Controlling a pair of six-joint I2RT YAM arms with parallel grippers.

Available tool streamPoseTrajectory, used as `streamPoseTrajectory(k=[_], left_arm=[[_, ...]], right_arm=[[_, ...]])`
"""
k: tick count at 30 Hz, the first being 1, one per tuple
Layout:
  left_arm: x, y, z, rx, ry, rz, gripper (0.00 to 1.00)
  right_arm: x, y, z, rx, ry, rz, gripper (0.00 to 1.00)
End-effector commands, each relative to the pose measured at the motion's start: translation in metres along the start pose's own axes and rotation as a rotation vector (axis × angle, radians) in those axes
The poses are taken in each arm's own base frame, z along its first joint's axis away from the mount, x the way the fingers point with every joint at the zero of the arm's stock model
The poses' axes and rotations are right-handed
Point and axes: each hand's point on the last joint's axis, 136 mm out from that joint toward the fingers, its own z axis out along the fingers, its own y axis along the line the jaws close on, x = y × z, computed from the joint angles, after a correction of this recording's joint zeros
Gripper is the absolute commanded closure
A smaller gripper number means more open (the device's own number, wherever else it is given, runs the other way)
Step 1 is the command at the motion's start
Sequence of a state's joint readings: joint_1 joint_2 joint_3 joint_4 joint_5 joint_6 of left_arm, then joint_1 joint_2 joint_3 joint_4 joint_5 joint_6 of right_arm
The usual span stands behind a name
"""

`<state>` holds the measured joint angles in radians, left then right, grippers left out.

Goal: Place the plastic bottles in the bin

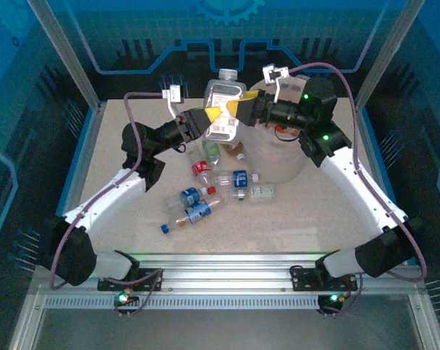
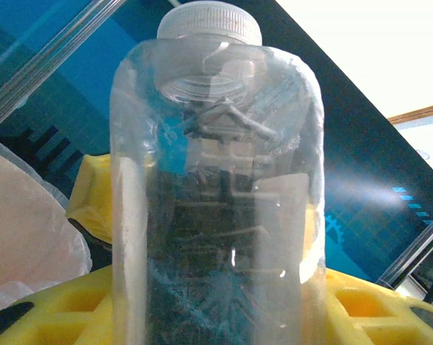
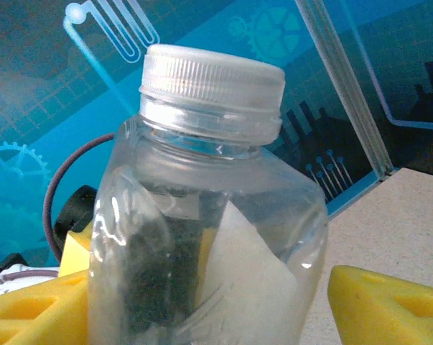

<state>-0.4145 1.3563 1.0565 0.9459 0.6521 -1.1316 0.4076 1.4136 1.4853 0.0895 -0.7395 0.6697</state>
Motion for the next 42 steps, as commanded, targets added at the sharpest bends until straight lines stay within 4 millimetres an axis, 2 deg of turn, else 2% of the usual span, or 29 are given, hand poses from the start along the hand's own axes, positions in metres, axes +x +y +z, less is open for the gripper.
streamPoseTrajectory(k=[1,3,7,10,13,17,22,26,30,35,39,42], left_arm=[[-0.001,-0.023,0.001,0.093,0.004,0.041,0.81],[-0.001,-0.022,0.002,0.091,0.006,0.035,0.81],[0.0,-0.018,0.001,0.082,0.007,0.033,0.74],[0.0,-0.017,0.0,0.076,0.004,0.038,0.63],[-0.001,-0.016,-0.001,0.067,-0.003,0.041,0.42],[-0.005,-0.011,-0.007,0.039,-0.024,0.047,0.01],[-0.011,-0.001,-0.025,-0.052,-0.073,0.078,0.01],[-0.008,0.014,-0.045,-0.233,-0.099,0.138,0.01],[-0.006,0.038,-0.081,-0.503,-0.141,0.202,0.01],[-0.008,0.041,-0.127,-0.706,-0.227,0.289,0.01],[-0.006,0.042,-0.145,-0.785,-0.245,0.315,0.01],[-0.002,0.047,-0.154,-0.837,-0.231,0.314,0.01]], right_arm=[[-0.008,0.003,0.009,-0.028,-0.01,0.0,0.28],[-0.009,0.005,0.013,-0.042,-0.007,0.002,0.34],[-0.009,0.008,0.014,-0.047,-0.004,-0.002,0.46],[-0.009,0.006,0.011,-0.024,-0.006,-0.007,0.62],[-0.009,0.005,0.008,0.011,-0.007,-0.018,0.66],[-0.011,0.001,-0.001,0.082,-0.007,-0.042,0.67],[-0.016,-0.014,-0.023,0.272,0.008,-0.074,0.72],[-0.023,-0.032,-0.051,0.506,0.036,-0.11,0.75],[-0.033,-0.058,-0.089,0.774,0.054,-0.141,0.73],[-0.04,-0.099,-0.129,1.023,0.092,-0.11,0.74],[-0.034,-0.131,-0.143,1.114,0.133,-0.028,0.76],[-0.023,-0.152,-0.142,1.153,0.179,0.026,0.76]])
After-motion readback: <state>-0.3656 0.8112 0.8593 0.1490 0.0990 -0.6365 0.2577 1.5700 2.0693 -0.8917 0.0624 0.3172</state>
